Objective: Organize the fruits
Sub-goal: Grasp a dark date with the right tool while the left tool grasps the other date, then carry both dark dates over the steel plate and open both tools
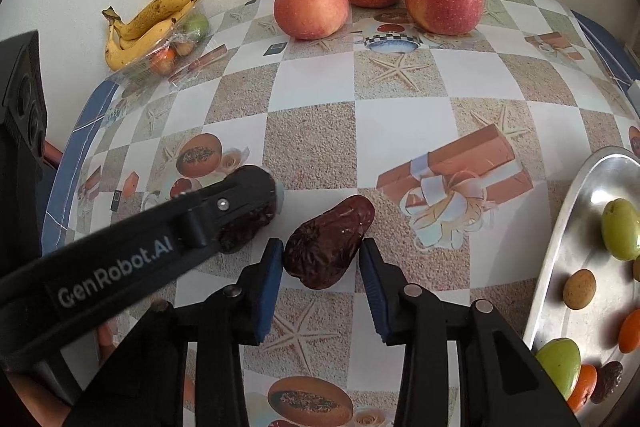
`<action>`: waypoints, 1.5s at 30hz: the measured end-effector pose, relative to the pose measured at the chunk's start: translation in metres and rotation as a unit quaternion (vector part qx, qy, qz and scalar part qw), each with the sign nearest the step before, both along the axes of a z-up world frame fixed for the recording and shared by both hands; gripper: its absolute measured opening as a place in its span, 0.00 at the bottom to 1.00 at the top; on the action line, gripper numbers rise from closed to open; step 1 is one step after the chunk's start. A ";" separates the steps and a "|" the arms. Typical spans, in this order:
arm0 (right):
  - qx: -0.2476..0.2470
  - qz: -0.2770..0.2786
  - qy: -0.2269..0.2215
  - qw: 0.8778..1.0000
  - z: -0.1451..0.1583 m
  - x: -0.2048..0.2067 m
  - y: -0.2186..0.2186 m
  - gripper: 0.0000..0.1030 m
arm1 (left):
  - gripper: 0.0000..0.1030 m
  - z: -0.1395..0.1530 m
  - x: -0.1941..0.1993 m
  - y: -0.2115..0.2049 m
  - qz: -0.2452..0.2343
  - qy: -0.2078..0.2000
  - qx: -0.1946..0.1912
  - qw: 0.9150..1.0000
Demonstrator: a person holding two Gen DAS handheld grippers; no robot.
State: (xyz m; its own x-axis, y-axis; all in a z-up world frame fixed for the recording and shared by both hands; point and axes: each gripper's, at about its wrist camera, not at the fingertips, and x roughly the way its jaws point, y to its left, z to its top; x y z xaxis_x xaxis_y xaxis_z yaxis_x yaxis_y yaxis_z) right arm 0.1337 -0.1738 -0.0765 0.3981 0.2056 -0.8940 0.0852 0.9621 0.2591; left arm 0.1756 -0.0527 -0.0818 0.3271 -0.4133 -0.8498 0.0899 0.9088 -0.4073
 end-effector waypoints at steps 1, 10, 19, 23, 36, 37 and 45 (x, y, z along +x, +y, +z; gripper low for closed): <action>0.000 -0.001 0.000 1.000 0.001 -0.002 -0.001 0.40 | 0.39 0.001 -0.002 0.003 0.005 0.000 0.001 1.000; -0.027 -0.012 -0.015 0.999 0.025 -0.028 -0.006 0.39 | 0.39 0.017 -0.033 0.024 0.043 0.003 0.014 0.999; -0.028 -0.030 -0.013 0.999 0.039 -0.058 -0.015 0.39 | 0.39 0.037 -0.066 0.019 0.049 -0.009 -0.001 0.999; -0.032 -0.037 -0.007 0.999 0.041 -0.069 -0.020 0.39 | 0.39 0.040 -0.075 0.015 0.048 -0.009 -0.005 0.999; -0.059 -0.113 -0.015 0.992 0.059 -0.072 -0.082 0.39 | 0.39 0.046 -0.076 -0.025 0.013 -0.025 0.002 1.000; -0.062 -0.126 -0.015 0.990 0.059 -0.074 -0.091 0.39 | 0.39 0.048 -0.077 -0.033 0.001 -0.027 -0.001 1.000; -0.062 -0.228 -0.009 0.972 0.061 -0.100 -0.157 0.40 | 0.39 0.062 -0.093 -0.098 -0.101 -0.060 -0.006 0.993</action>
State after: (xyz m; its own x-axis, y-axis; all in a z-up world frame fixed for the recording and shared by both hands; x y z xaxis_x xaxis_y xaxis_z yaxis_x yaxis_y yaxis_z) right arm 0.0341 -0.3304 -0.0160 0.4387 -0.1052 -0.8925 0.5060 0.8496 0.1486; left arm 0.0829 -0.1507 -0.0197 0.3340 -0.4905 -0.8049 0.3188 0.8624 -0.3932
